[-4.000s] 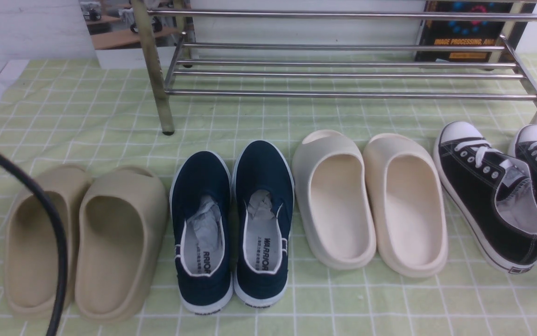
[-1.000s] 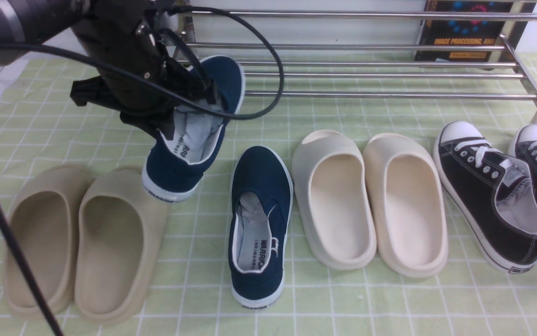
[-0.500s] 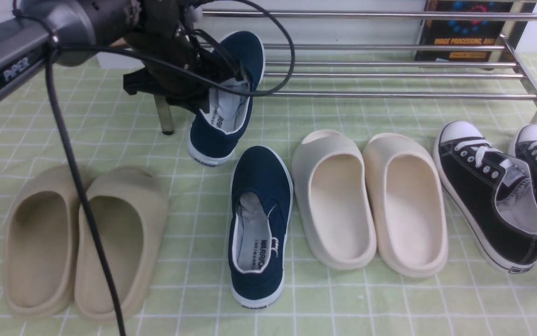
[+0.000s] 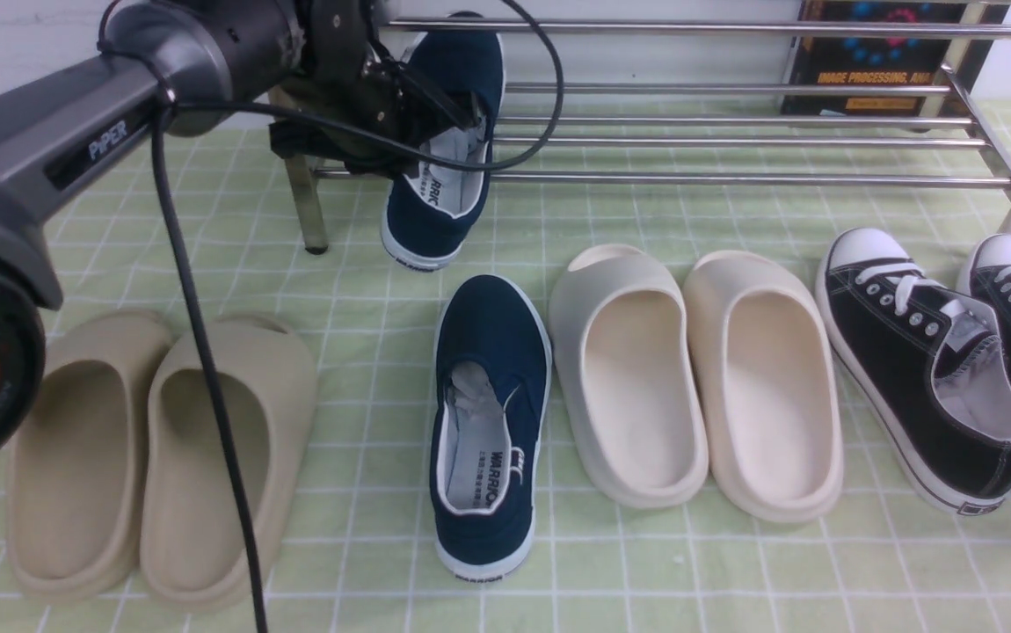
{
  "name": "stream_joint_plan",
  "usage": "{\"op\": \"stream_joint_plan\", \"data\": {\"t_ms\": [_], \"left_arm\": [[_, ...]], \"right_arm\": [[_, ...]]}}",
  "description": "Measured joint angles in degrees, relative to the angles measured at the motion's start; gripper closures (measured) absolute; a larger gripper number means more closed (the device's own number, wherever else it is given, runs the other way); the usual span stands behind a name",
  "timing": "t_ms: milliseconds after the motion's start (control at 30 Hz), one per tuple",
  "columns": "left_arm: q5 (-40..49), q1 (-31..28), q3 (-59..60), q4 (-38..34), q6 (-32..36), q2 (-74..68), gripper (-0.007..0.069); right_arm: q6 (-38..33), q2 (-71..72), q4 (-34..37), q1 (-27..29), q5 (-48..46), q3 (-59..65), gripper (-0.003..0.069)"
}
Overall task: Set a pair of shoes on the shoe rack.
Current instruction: Use the left arm to put a shoe into the shoe rack
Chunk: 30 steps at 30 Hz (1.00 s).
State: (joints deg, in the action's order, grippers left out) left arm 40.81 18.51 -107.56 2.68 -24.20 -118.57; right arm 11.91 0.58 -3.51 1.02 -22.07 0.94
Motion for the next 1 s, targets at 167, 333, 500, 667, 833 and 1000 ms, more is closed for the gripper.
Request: {"op": "stream_joint_plan", "data": {"t_ms": [167, 333, 500, 667, 833, 1000], "left_arm": [[-2.65, 0.0, -0.48, 2.12, -1.84, 0.0, 0.0592], [-4.86, 0.0, -0.48, 3.74, -3.04, -0.19, 0.0592], [-6.06, 0.0, -0.48, 3.87, -3.24, -1.55, 0.0592], [-6.03, 0.0, -0.53, 3.87, -3.58, -3.34, 0.0592], [-6.48, 0.0, -0.53, 4.08, -4.26, -3.67, 0.0592], [-7.8, 0.0, -0.53, 4.15, -4.26, -3.67, 0.0583]], "right_arm": [[0.0, 0.0, 0.0, 0.0, 0.0, 0.0, 0.0419], [0.0, 0.0, 0.0, 0.0, 0.0, 0.0, 0.0419], [0.0, 0.0, 0.0, 0.0, 0.0, 0.0, 0.0419], [0.0, 0.0, 0.0, 0.0, 0.0, 0.0, 0.0419], [0.0, 0.0, 0.0, 0.0, 0.0, 0.0, 0.0419], [0.0, 0.0, 0.0, 0.0, 0.0, 0.0, 0.0419]]}}
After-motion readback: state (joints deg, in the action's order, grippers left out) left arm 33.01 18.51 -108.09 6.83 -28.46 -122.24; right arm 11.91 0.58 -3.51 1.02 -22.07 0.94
